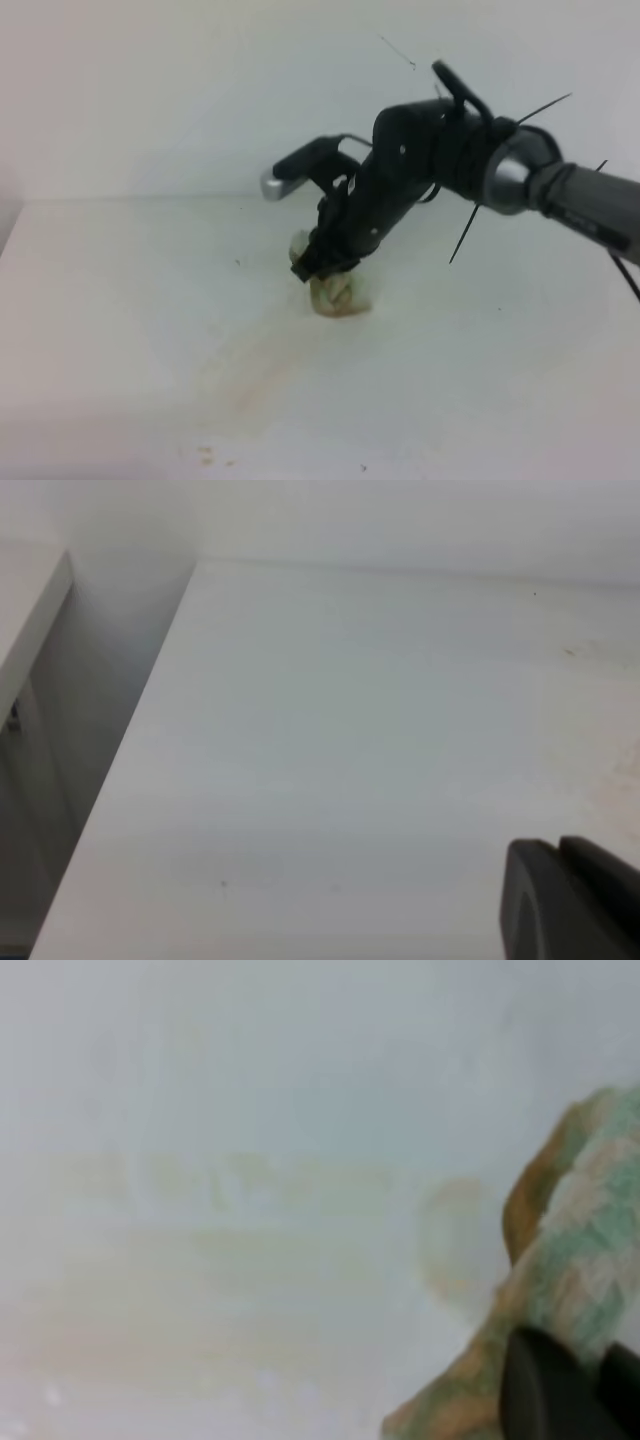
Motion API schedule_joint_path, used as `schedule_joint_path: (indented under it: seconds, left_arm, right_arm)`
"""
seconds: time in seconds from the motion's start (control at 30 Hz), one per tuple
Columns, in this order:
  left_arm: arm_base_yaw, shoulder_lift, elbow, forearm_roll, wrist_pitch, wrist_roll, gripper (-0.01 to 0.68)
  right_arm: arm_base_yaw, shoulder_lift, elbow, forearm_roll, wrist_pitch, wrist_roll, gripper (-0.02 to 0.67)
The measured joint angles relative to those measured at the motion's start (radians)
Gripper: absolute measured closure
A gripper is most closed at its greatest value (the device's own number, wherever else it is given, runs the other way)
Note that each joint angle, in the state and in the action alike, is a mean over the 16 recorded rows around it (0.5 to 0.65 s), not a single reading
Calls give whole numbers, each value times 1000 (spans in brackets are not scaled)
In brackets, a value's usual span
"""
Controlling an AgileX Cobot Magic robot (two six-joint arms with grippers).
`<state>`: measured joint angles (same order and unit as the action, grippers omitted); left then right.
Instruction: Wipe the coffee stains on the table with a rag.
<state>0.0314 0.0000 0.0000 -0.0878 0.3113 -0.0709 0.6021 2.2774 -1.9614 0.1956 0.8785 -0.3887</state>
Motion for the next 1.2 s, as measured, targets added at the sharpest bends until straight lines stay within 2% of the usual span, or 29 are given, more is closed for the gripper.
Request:
schedule_joint_path:
  seconds: [0.3,0.67,0.83,1.03,1.2]
  left_arm:
    - [0,0,0,0,0,0,675]
    - [0,0,0,0,0,0,675]
    - [0,0,0,0,0,0,675]
    - [0,0,0,0,0,0,675]
    - [0,0,0,0,0,0,675]
  right_arm:
    - [-53,-231,150,20,-86,11,624]
    - [-130,-494,599,59,-348,40,624]
    - [-139,-533,769,108,-491,42,624]
    - [-141,-521,882,168,-611,42,618]
    - [-141,-511,915,197,-661,42,553]
